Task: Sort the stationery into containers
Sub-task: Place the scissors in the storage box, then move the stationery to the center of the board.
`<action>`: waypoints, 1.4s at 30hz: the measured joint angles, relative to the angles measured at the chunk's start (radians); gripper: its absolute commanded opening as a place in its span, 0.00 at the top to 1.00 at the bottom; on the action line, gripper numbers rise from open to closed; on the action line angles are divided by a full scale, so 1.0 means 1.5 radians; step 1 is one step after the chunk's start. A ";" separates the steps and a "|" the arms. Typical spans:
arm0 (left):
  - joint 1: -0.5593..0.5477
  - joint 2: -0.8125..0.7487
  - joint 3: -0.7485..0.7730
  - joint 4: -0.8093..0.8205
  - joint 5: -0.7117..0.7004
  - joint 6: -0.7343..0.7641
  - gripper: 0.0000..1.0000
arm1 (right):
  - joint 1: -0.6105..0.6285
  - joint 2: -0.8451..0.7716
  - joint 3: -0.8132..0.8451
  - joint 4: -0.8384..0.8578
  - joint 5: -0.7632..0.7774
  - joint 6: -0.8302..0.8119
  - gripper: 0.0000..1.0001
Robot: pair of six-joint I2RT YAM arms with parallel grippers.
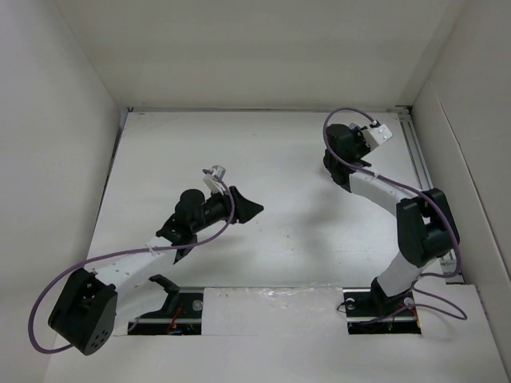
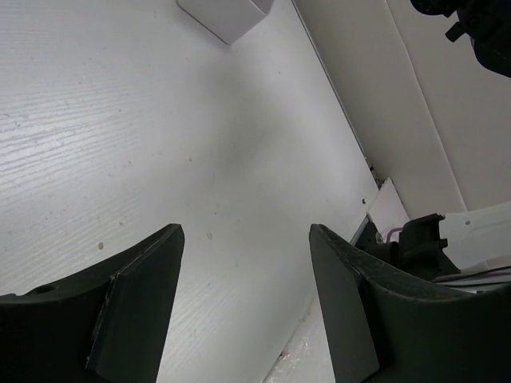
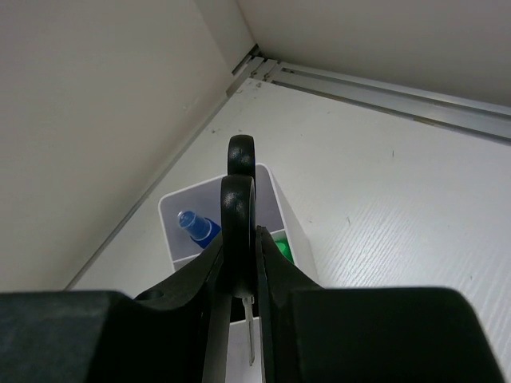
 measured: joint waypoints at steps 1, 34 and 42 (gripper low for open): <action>0.000 0.003 0.000 0.002 0.000 0.002 0.40 | 0.000 0.005 0.001 0.003 0.003 -0.003 1.00; 0.000 -0.045 0.020 -0.136 -0.192 -0.032 0.54 | 0.066 -0.187 -0.014 -0.119 -0.124 0.076 1.00; 0.001 -0.054 0.105 -0.308 -0.432 -0.151 0.44 | 0.084 -0.309 -0.080 -0.152 -0.395 0.096 1.00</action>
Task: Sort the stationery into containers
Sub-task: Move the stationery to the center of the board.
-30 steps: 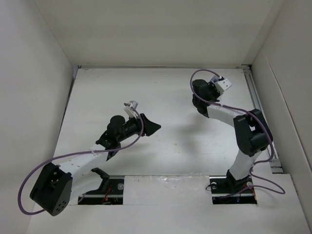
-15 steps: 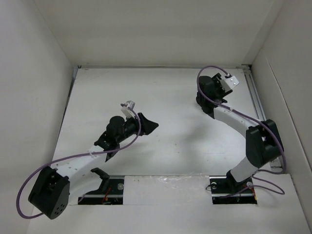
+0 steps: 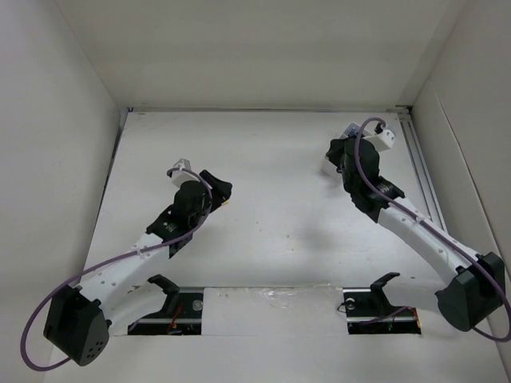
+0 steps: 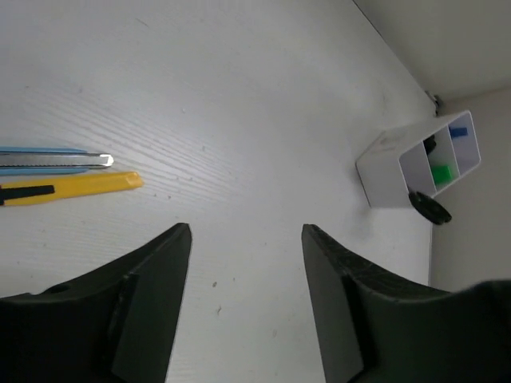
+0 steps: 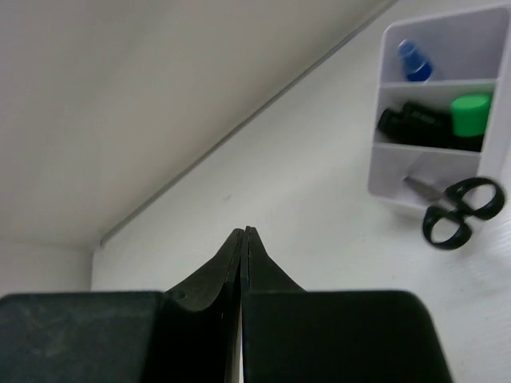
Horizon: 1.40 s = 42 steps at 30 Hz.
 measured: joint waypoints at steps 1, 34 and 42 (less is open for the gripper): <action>0.005 0.002 0.008 -0.014 -0.019 -0.016 0.44 | 0.000 -0.004 -0.005 -0.005 -0.032 0.003 1.00; 0.212 0.445 0.243 -0.298 -0.067 -0.217 0.63 | 0.017 0.001 -0.054 -0.019 -0.280 0.025 1.00; 0.212 0.365 0.155 -0.257 -0.058 -0.222 0.54 | 0.015 0.027 -0.054 -0.019 -0.305 0.024 1.00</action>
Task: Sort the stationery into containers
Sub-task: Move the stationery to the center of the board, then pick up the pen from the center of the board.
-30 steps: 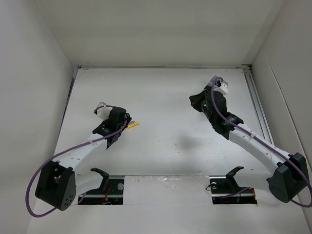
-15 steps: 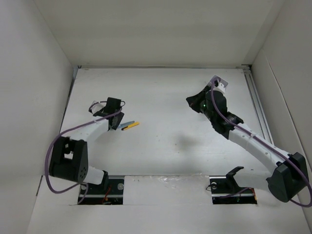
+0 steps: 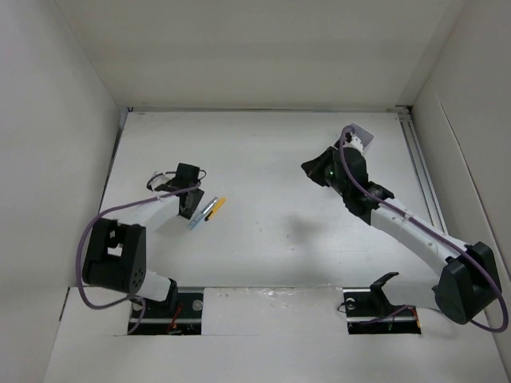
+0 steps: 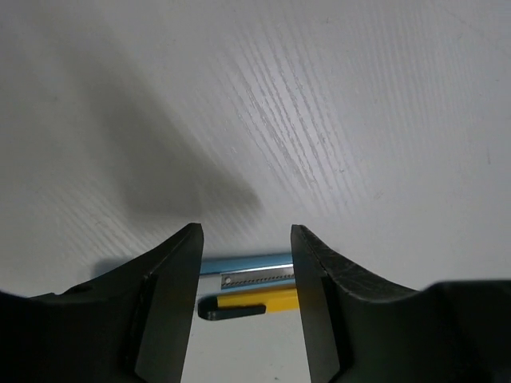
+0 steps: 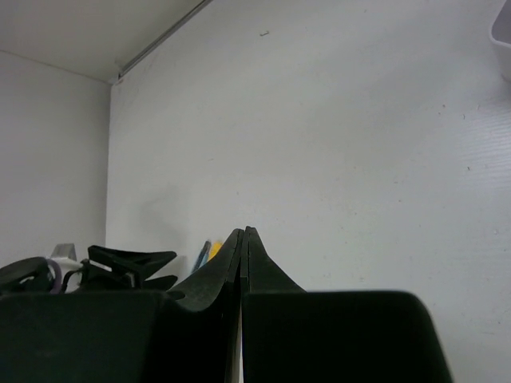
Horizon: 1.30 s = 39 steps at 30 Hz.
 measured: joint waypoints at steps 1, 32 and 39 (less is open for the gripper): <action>0.000 -0.023 -0.012 0.003 0.000 0.001 0.54 | 0.000 0.002 0.000 0.000 -0.002 -0.001 1.00; -0.027 -0.121 -0.102 0.060 0.057 0.344 0.54 | -0.003 0.021 0.000 0.000 -0.032 -0.010 1.00; -0.027 -0.115 -0.102 0.081 0.081 0.368 0.55 | -0.002 0.021 0.000 0.000 -0.037 -0.010 1.00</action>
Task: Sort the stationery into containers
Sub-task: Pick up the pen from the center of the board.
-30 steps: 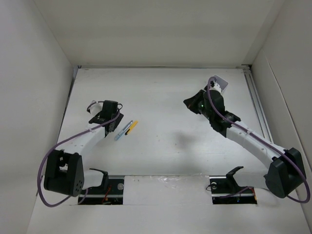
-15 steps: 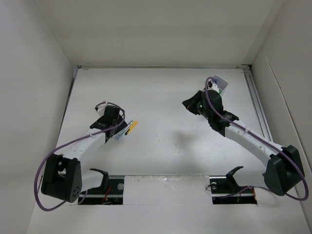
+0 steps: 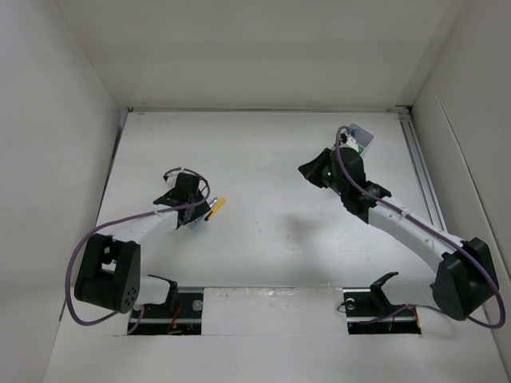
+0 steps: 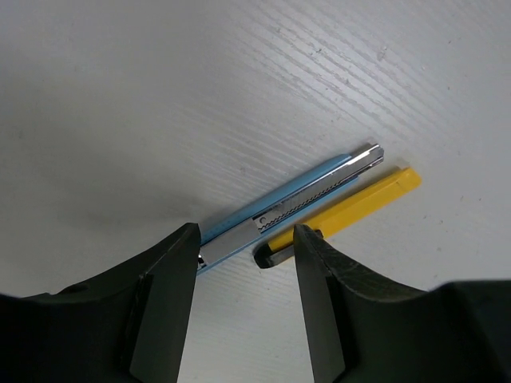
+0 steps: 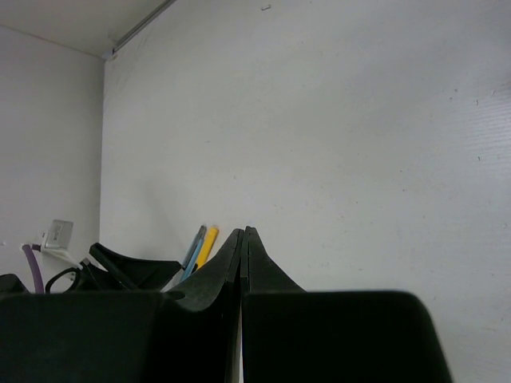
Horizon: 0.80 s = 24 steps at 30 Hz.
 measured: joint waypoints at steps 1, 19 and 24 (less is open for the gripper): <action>0.000 0.000 0.000 0.002 0.004 0.002 0.60 | 0.000 0.000 0.000 0.000 0.000 0.000 1.00; -0.122 0.054 0.026 -0.025 -0.068 -0.025 0.60 | 0.000 0.000 0.000 0.000 -0.002 0.000 0.99; -0.122 0.063 0.027 -0.010 -0.079 -0.044 0.69 | 0.000 0.000 0.000 0.000 -0.002 -0.003 0.99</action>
